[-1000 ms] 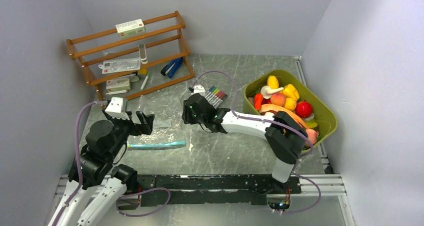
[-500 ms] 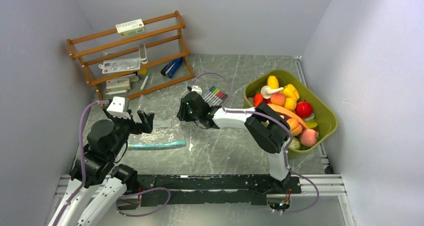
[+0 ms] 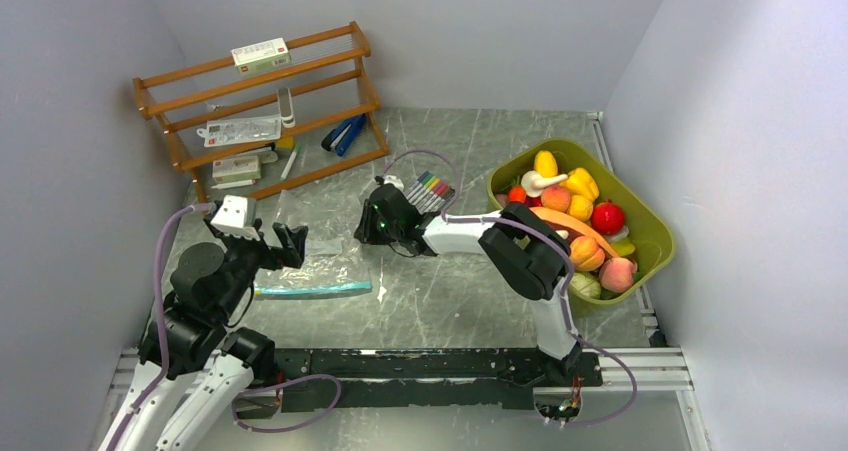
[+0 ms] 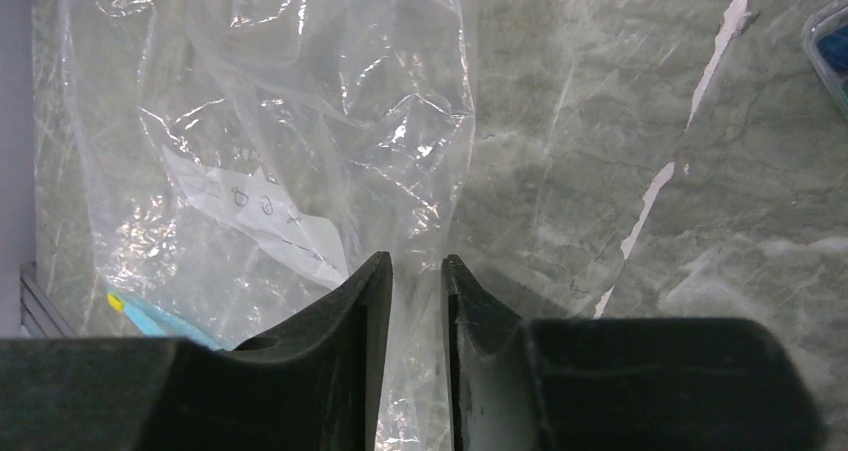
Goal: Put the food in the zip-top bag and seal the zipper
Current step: Pick up the zipper food storage bag at the center of the board.
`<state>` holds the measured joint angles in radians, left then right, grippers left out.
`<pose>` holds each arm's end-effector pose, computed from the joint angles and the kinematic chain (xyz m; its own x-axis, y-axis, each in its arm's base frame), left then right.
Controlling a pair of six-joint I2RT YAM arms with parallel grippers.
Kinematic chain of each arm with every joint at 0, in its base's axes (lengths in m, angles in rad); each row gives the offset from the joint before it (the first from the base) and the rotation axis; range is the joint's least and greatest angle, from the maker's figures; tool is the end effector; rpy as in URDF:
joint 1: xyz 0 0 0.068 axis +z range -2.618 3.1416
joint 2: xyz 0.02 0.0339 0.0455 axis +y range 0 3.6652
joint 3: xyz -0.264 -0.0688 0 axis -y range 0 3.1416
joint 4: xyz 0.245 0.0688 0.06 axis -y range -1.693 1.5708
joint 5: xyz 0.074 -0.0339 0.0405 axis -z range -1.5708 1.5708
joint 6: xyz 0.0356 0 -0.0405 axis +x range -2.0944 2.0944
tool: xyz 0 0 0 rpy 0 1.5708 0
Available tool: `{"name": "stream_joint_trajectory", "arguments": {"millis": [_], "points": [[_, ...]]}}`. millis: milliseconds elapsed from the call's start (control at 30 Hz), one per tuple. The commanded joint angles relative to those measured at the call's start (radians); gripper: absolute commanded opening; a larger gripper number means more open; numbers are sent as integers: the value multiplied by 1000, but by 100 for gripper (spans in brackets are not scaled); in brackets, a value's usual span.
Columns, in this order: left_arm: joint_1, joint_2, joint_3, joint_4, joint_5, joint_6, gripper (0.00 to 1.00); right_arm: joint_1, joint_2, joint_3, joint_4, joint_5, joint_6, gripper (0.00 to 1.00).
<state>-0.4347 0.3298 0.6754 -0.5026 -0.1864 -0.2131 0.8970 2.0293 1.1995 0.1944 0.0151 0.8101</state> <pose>0.0826 -0.0311 0.3214 -0.1910 -0.1404 -0.9715 0.2122 0.9604 -0.1806 0.2717 0.3394 0.1449 -0.8158 0.1390 -0.5614 -0.2652 0.7726 0.5768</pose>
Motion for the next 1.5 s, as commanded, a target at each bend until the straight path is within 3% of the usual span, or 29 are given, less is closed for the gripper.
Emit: {"name": "stream_joint_trajectory", "arguments": {"millis": [0,200,400,633,833,1100,1267,1467], "points": [[-1,0,-10,23,26,16,99,-6,5,4,28,-13,4,21],[-1,-14,-23,47,81,55,97,-13,-75,-21,12,-4,-30,0],[-1,-41,-72,137,218,145,95,-20,-212,-79,-27,9,-64,0],[-1,78,21,102,456,311,93,-56,-392,-127,-79,-45,-51,0],[-1,183,100,20,605,440,90,-75,-489,-71,-202,-139,11,0],[-1,149,58,91,826,521,92,-100,-624,-36,-304,-130,203,0],[-1,104,-35,243,843,484,98,-113,-691,-20,-376,-61,346,0],[-1,155,-66,316,881,498,96,-149,-780,-93,-254,-56,446,0]]}}
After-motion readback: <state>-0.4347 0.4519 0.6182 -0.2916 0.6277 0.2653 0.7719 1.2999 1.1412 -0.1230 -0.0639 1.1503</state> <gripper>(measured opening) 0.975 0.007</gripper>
